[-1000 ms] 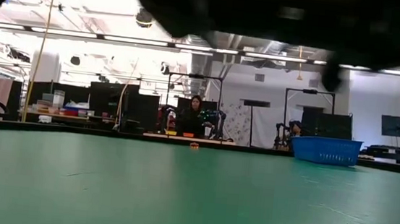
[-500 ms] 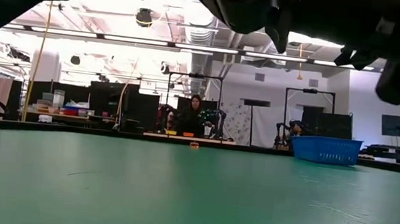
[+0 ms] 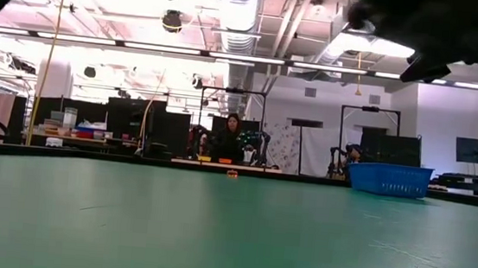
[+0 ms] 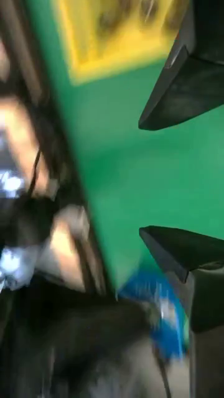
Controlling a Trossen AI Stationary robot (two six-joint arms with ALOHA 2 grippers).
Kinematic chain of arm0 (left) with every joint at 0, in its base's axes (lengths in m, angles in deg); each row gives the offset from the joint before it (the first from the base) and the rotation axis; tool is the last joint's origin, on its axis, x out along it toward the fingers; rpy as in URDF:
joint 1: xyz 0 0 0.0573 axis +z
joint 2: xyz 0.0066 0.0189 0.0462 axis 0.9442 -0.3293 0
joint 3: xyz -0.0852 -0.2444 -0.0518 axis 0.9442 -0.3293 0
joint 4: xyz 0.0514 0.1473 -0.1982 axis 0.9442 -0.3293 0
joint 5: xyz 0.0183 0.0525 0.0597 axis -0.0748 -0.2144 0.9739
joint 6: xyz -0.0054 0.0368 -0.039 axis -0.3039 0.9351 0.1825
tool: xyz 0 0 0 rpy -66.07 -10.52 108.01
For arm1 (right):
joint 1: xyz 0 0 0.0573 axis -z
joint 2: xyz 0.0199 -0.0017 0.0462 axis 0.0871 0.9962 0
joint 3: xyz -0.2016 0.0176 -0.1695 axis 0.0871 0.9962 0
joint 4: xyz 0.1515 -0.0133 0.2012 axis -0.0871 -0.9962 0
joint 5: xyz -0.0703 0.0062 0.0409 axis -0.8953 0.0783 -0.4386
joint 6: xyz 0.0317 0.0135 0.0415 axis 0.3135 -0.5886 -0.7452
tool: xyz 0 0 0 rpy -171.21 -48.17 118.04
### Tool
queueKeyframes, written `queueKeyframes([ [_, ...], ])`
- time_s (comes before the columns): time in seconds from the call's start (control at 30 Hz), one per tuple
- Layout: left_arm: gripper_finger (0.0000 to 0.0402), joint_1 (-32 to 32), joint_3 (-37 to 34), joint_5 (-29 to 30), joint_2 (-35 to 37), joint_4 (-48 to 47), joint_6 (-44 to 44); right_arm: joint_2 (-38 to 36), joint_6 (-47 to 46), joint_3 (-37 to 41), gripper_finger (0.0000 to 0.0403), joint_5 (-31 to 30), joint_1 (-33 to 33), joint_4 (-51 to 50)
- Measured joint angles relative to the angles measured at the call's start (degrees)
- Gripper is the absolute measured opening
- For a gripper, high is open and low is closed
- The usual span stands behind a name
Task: Sort Halloween decoration
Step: Put the orange pumpkin toy into the red bin
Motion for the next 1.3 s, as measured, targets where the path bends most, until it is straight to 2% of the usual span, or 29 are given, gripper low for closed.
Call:
queueKeyframes([
  [0.1, 0.0245, 3.57, -8.42, 3.53, 4.83, -0.48, -1.72, 0.11, 2.5, 0.0, 0.0196, -0.68, 0.0, 0.18],
  [0.2, 0.0238, 8.24, -21.34, 3.57, 8.55, 1.84, -6.69, 0.11, 4.18, 0.0, 0.0196, -0.89, 0.05, 0.15],
  [0.33, 0.0238, 15.54, -40.05, 4.72, 16.82, 17.28, -14.19, 0.11, 5.1, 0.0, 0.0196, -1.6, 0.04, -0.31],
  [0.4, 0.0238, 19.86, -47.38, 4.93, 20.43, 27.92, -19.66, 0.11, 5.95, 0.0, 0.0196, -1.72, 0.04, -0.75],
  [0.5, 0.0238, 25.88, -55.6, 3.26, 20.56, 37.88, -27.34, 0.13, 6.39, 0.0, 0.0196, -1.74, 0.04, -1.1],
  [0.53, 0.0238, 27.66, -57.6, 1.77, 20.04, 38.27, -29.02, 0.13, 6.87, -0.01, 0.0196, -1.74, 0.04, -1.21],
  [0.7, 0.0238, 34.82, -58.62, -3.57, 20.24, 38.5, -39.65, 0.11, 7.57, 0.0, 0.0196, -1.74, 0.15, -1.29],
  [0.9, 0.0235, 35.25, -57.18, -6.08, 20.15, 35.7, -38.87, 0.12, 8.38, 0.0, 0.0196, -1.74, 0.37, -1.18],
  [1.07, 0.0235, 35.88, -54.89, -5.02, 19.9, 27.99, -41.56, 0.11, 8.62, 0.0, 0.0196, -1.74, 0.37, -0.98],
  [1.17, 0.0235, 36.83, -52.11, -8.11, 20.03, 23.97, -45.37, 0.11, 8.4, 0.0, 0.0196, -1.74, 0.37, -0.98],
  [1.3, 0.0235, 38.5, -47.64, -12.65, 20.34, 13.81, -49.16, 0.11, 6.67, 0.0, 0.0196, -1.74, 0.37, -0.88],
])
